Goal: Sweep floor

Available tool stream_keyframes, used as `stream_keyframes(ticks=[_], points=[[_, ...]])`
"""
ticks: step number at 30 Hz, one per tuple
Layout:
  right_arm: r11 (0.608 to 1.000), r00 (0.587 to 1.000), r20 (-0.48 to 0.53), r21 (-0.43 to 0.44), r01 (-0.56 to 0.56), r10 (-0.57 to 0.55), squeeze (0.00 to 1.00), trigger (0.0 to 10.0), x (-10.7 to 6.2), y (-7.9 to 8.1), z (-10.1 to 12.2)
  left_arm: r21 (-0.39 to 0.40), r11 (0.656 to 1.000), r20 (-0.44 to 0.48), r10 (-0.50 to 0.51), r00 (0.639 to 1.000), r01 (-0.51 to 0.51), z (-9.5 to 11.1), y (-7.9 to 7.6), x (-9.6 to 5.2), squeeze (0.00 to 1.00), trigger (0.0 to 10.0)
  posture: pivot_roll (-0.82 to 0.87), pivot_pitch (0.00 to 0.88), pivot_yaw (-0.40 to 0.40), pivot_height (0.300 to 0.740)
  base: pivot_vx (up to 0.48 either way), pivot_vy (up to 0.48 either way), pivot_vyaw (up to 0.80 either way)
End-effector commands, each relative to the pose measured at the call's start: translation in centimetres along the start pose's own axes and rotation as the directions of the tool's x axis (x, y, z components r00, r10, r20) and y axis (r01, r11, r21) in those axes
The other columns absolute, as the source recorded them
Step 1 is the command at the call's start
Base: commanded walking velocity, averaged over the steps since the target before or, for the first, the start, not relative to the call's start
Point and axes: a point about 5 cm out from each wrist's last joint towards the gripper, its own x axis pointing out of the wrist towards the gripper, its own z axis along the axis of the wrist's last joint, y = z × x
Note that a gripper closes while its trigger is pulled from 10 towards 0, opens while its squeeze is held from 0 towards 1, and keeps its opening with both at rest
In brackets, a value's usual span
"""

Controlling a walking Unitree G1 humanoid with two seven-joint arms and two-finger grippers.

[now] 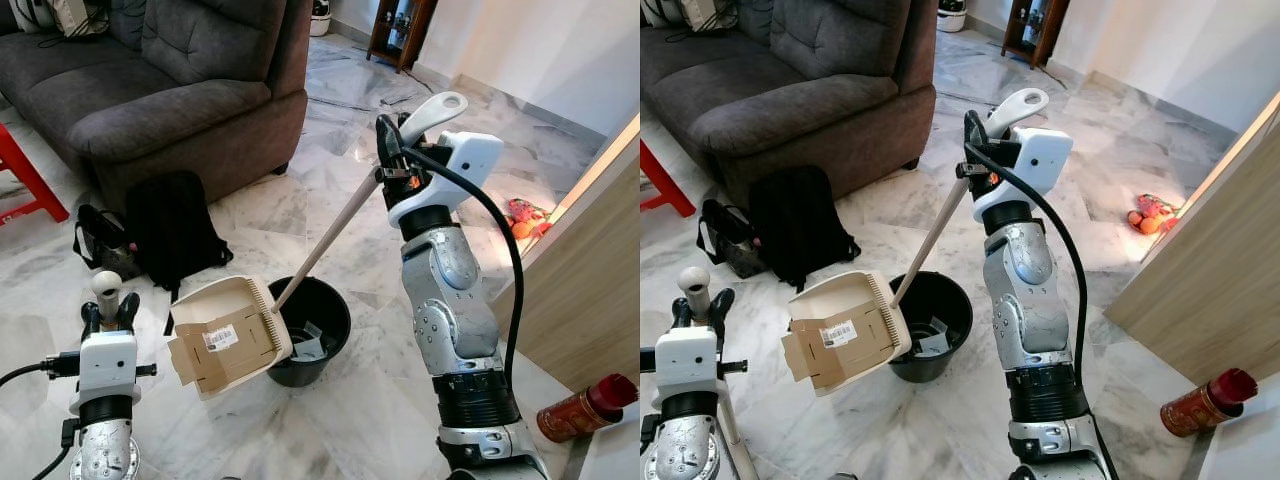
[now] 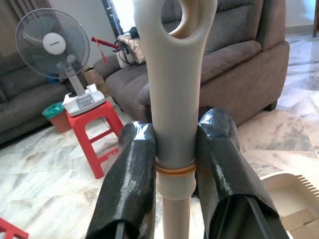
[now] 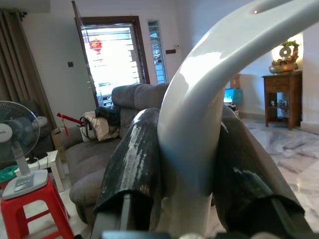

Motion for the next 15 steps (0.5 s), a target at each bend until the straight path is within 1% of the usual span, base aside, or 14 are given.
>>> stream_keyframes(ticks=[1,6,10,14,15], points=[[1.0,1.0,0.015,0.026,0.01,-0.011,0.0,10.0,0.0,-0.2,0.4,0.003,1.0,0.041,0.0,0.999,0.0,0.8,-0.1,0.2,0.0,10.0,0.19,0.078,-0.113,0.74,0.0,0.0,0.0],[0.999,0.999,0.019,0.041,0.036,-0.037,0.0,10.0,0.1,-0.6,0.5,0.001,1.0,0.044,0.001,0.999,-0.001,0.9,-0.1,0.3,0.0,10.0,0.19,0.078,-0.114,0.74,0.0,0.0,0.0],[0.998,0.999,0.026,0.031,0.047,-0.048,0.0,10.0,0.2,-1.0,0.7,0.001,1.0,0.045,0.002,0.999,-0.003,0.9,-0.1,0.3,0.0,10.0,0.19,0.078,-0.114,0.74,0.0,0.0,0.0],[0.997,0.997,0.039,0.008,0.07,-0.071,0.0,10.0,0.4,-1.7,1.0,0.0,1.0,0.048,0.004,0.999,-0.004,1.0,-0.1,0.4,0.0,10.0,0.19,0.077,-0.114,0.74,0.0,0.0,0.0],[0.996,0.995,0.047,-0.003,0.084,-0.084,0.0,10.0,0.4,-2.1,1.2,-0.001,1.0,0.05,0.004,0.999,-0.004,1.0,-0.1,0.4,0.0,10.0,0.19,0.076,-0.113,0.74,0.0,0.0,0.0]])
